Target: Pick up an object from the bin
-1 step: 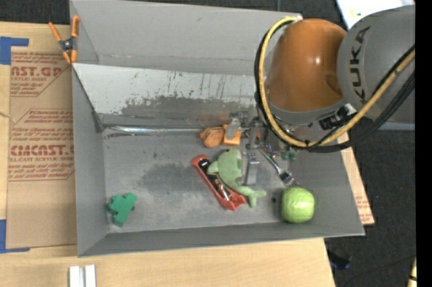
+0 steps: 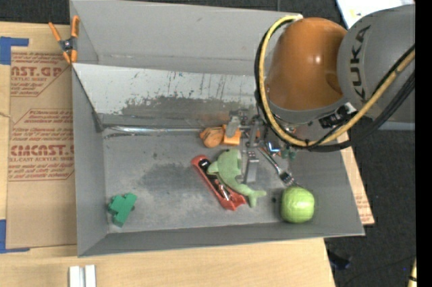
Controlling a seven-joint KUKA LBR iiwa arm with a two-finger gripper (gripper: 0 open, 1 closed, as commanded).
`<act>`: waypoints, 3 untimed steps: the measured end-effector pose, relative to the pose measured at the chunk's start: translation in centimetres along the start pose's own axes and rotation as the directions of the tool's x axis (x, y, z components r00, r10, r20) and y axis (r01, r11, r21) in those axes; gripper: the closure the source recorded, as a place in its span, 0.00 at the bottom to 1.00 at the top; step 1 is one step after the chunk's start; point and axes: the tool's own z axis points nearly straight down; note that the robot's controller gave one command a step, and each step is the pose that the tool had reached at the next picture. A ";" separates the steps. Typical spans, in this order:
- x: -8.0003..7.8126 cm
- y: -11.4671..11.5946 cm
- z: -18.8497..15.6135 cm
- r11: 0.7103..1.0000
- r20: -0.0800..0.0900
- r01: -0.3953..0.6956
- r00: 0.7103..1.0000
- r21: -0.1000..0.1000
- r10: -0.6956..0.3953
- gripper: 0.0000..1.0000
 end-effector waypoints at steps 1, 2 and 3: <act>-0.4 2.4 7.0 1.000 0.005 -0.025 1.000 -0.002 0.025 0.00; -1.3 2.0 11.8 0.998 0.010 -0.067 0.998 -0.001 0.067 0.00; -0.7 -0.7 13.4 0.997 0.012 -0.078 0.997 -0.004 0.078 1.00</act>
Offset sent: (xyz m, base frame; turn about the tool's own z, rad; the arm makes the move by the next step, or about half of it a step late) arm 0.0142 0.0188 -0.1147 0.0682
